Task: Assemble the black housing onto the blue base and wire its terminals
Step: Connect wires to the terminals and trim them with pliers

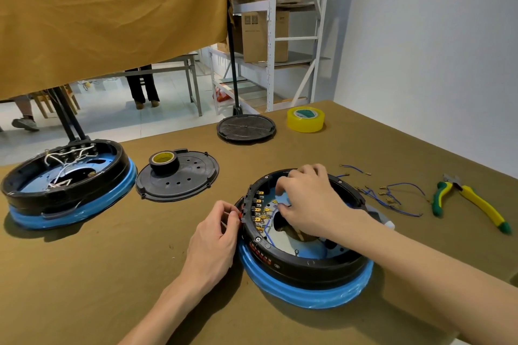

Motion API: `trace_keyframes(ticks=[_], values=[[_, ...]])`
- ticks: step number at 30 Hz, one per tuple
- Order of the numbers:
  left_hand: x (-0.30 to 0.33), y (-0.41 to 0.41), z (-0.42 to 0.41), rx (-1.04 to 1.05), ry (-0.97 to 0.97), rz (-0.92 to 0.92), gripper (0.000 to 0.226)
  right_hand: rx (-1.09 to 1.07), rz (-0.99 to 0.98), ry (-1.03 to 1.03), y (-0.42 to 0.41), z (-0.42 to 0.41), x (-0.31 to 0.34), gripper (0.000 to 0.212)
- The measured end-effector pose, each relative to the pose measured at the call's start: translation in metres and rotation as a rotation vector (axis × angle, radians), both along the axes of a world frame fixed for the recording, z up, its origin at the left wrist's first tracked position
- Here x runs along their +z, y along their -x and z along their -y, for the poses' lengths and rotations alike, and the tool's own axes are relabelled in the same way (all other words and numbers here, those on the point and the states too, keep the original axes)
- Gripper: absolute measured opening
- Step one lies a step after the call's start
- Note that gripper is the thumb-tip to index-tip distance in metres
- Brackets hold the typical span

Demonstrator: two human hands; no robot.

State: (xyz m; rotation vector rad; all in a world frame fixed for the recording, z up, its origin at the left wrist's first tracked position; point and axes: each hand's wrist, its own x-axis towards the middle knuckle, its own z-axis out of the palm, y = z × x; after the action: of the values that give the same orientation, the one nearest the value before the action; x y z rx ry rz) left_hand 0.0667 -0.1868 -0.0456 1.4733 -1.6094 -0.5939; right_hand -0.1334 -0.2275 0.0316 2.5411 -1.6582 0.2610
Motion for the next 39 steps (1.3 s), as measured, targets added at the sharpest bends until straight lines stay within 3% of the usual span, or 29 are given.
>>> trace_keyframes(ticks=[3,6,9,19,25,39], values=[[0.002,0.003,0.0,0.004,0.015,-0.017,0.019,0.078,0.155,0.172,0.006,-0.007,-0.004,0.017],[0.005,0.004,-0.001,-0.01,0.018,-0.044,0.038,0.11,0.327,-0.112,0.005,-0.012,-0.001,0.018],[0.005,0.003,-0.002,-0.022,0.007,-0.032,0.042,0.055,0.362,-0.386,0.0,-0.012,-0.001,0.018],[0.002,0.001,0.001,-0.021,-0.004,-0.03,0.042,0.013,0.492,-0.396,-0.014,-0.009,-0.001,0.012],[0.001,0.001,0.002,-0.015,-0.017,-0.053,0.042,-0.068,0.799,-0.612,-0.008,-0.009,-0.008,0.007],[0.002,0.001,0.001,-0.003,-0.019,-0.081,0.04,-0.097,0.854,-0.714,-0.013,-0.004,-0.016,0.015]])
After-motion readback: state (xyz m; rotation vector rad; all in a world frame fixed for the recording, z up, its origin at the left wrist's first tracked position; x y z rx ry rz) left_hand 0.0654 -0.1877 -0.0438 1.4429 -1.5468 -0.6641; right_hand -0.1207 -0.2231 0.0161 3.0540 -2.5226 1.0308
